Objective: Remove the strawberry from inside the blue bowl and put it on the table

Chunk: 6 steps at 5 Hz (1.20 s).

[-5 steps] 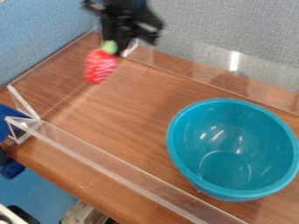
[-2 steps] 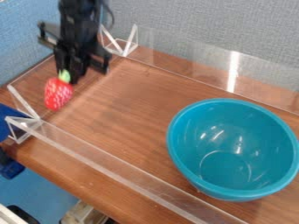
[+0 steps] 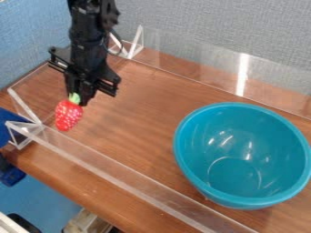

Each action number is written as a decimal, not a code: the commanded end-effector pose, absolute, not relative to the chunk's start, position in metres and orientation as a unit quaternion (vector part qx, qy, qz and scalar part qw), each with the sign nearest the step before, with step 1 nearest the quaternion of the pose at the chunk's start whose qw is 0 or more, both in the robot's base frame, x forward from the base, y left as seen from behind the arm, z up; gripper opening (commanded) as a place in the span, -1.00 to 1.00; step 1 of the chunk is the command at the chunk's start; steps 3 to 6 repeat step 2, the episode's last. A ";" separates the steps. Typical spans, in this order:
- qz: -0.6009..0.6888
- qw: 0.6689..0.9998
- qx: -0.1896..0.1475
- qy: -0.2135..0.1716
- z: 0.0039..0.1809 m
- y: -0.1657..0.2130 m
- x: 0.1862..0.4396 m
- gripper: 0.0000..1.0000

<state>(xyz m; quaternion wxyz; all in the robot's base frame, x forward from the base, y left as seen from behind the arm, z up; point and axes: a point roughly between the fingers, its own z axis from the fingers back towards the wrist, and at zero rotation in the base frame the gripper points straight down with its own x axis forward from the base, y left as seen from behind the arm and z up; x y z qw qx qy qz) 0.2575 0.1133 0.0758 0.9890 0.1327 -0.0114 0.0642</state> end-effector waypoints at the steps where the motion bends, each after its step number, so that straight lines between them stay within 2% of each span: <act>1: 0.061 0.990 0.127 -0.031 0.072 0.112 0.269 -1.00; 2: 0.056 0.991 0.120 -0.033 0.061 0.110 0.275 -1.00; 6: 0.056 0.991 0.120 -0.033 0.061 0.110 0.275 -1.00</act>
